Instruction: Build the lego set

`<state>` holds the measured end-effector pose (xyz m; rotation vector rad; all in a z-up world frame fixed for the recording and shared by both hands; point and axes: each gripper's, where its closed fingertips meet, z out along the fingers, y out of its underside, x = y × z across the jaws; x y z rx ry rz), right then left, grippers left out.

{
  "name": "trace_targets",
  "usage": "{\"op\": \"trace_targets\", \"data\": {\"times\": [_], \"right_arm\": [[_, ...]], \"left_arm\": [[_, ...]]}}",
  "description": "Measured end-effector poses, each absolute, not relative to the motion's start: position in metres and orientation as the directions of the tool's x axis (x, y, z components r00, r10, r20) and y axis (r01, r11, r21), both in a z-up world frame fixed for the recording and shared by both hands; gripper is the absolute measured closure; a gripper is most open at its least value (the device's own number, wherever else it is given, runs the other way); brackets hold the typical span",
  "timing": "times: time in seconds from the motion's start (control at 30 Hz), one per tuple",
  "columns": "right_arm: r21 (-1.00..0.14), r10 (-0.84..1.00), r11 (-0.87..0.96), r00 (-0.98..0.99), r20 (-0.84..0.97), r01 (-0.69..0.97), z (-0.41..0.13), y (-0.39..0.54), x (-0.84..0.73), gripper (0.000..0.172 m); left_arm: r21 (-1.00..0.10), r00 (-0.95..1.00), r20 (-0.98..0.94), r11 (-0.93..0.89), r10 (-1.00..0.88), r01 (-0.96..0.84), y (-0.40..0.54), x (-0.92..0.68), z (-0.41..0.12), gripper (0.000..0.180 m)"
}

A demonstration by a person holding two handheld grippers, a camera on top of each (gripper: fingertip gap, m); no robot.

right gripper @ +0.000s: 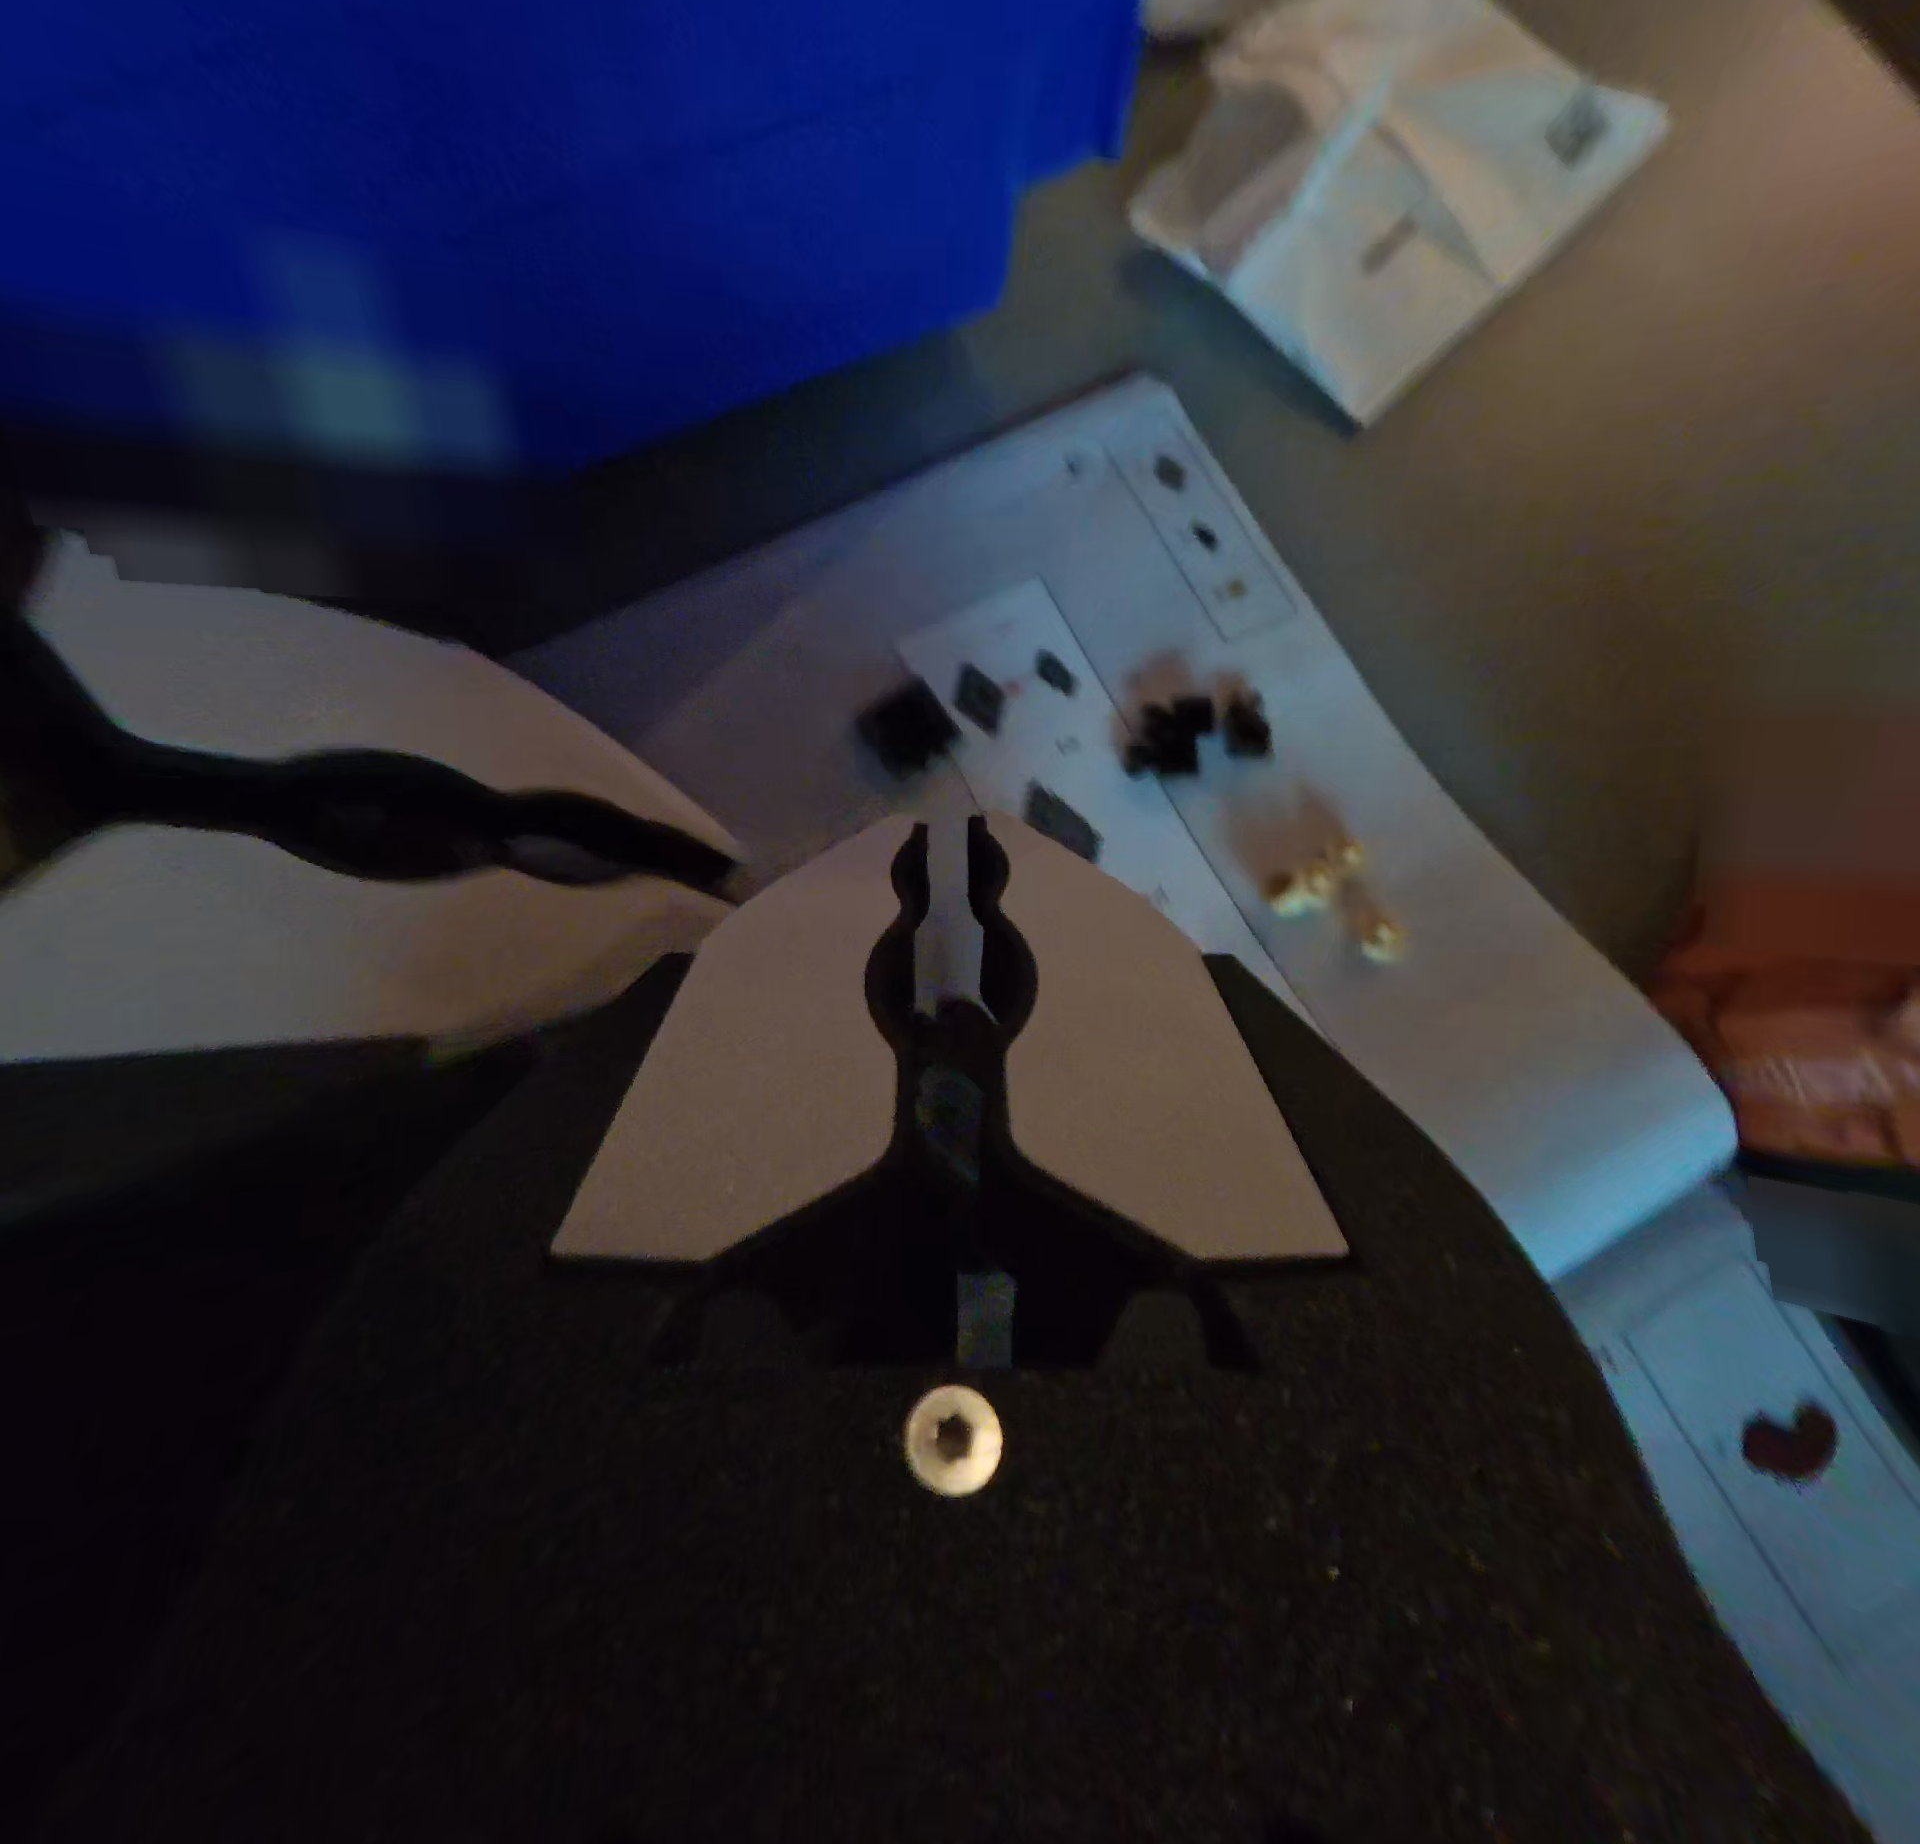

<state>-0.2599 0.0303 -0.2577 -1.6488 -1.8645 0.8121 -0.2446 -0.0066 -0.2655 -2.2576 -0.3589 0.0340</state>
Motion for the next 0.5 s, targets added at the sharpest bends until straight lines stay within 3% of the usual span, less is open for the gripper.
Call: {"op": "trace_targets", "data": {"times": [0.23,0.3,0.4,0.5], "right_arm": [[-0.725,0.994,0.065,-0.109,-0.014,0.686,-0.261,0.035,-0.252,0.166],[-0.768,0.997,0.039,-0.074,-0.01,0.639,-0.251,0.042,-0.255,0.167],[-0.896,0.996,-0.086,0.03,-0.082,0.435,-0.211,0.066,-0.258,0.171],[-0.869,0.995,-0.096,0.042,-0.087,0.485,-0.217,0.074,-0.25,0.169]], "left_arm": [[-0.749,0.959,0.09,-0.616,0.268,0.243,-0.007,-0.245,-0.265,0.174],[-0.749,0.959,0.091,-0.616,0.268,0.243,-0.007,-0.245,-0.265,0.174],[-0.749,0.959,0.094,-0.615,0.268,0.245,-0.007,-0.244,-0.265,0.174],[-0.749,0.959,0.092,-0.616,0.267,0.244,-0.007,-0.244,-0.265,0.174]]}}
